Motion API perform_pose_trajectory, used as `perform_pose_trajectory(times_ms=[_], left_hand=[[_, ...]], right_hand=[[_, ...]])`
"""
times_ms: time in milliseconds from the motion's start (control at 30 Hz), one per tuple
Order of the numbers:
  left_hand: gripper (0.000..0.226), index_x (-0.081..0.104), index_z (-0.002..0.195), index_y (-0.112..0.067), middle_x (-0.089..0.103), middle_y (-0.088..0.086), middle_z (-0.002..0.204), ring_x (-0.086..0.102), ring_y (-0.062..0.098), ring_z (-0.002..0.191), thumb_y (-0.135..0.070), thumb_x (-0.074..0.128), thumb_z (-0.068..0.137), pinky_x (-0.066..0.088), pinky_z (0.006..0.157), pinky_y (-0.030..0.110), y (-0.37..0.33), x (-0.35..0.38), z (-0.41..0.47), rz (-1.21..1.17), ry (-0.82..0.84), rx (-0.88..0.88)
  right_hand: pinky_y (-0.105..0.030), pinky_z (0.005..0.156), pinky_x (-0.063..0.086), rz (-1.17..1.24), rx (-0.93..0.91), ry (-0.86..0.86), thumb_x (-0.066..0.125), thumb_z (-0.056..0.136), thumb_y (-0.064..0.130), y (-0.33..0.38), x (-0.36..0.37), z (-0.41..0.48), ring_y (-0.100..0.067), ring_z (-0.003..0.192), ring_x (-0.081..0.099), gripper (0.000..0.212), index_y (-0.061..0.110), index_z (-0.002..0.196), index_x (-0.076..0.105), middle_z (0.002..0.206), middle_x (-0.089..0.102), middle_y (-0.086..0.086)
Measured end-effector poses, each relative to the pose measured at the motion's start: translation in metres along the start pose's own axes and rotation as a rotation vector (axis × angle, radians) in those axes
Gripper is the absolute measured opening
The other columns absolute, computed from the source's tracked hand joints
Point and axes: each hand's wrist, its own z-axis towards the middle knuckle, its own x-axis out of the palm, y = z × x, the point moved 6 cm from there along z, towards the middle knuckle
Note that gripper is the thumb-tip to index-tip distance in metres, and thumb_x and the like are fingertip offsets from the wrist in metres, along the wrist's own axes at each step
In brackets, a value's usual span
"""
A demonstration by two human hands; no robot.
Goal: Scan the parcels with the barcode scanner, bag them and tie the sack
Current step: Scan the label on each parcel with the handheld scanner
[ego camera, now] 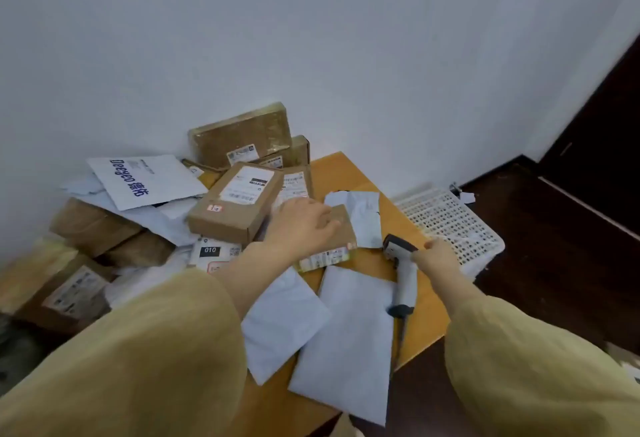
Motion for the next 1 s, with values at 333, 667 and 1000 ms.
perform_pose_trajectory(times_ms=[333, 667, 1000], left_hand=[[0.049, 0.066, 0.115, -0.007, 0.063, 0.011, 0.117, 0.051, 0.025, 0.115, -0.045, 0.043, 0.093, 0.037, 0.093, 0.031, -0.008, 0.039, -0.009, -0.056, 0.048, -0.079], [0.039, 0.065, 0.118, -0.009, 0.063, 0.007, 0.120, 0.051, 0.025, 0.116, -0.032, 0.052, 0.090, 0.037, 0.097, 0.032, 0.025, 0.033, -0.035, -0.158, -0.096, -0.135], [0.124, 0.001, 0.149, -0.007, 0.000, 0.022, 0.156, -0.005, 0.036, 0.144, -0.068, 0.069, 0.065, 0.003, 0.118, 0.047, 0.126, -0.013, -0.021, 0.012, -0.112, -0.801]], right_hand=[[-0.036, 0.068, 0.046, 0.026, 0.164, 0.103, 0.065, 0.088, 0.021, -0.055, 0.056, 0.010, -0.028, 0.080, 0.052, 0.026, 0.004, 0.080, 0.047, 0.075, 0.048, -0.009], [-0.039, 0.061, 0.046, 0.250, 0.113, 0.066, 0.065, 0.084, 0.014, -0.037, 0.042, 0.014, -0.028, 0.061, 0.054, 0.014, 0.007, 0.083, 0.053, 0.074, 0.055, -0.013], [-0.029, 0.048, 0.046, 0.834, 0.072, 0.324, 0.059, 0.080, -0.008, 0.068, 0.001, -0.057, -0.021, 0.051, 0.052, 0.024, -0.001, 0.102, 0.057, 0.068, 0.055, -0.014]])
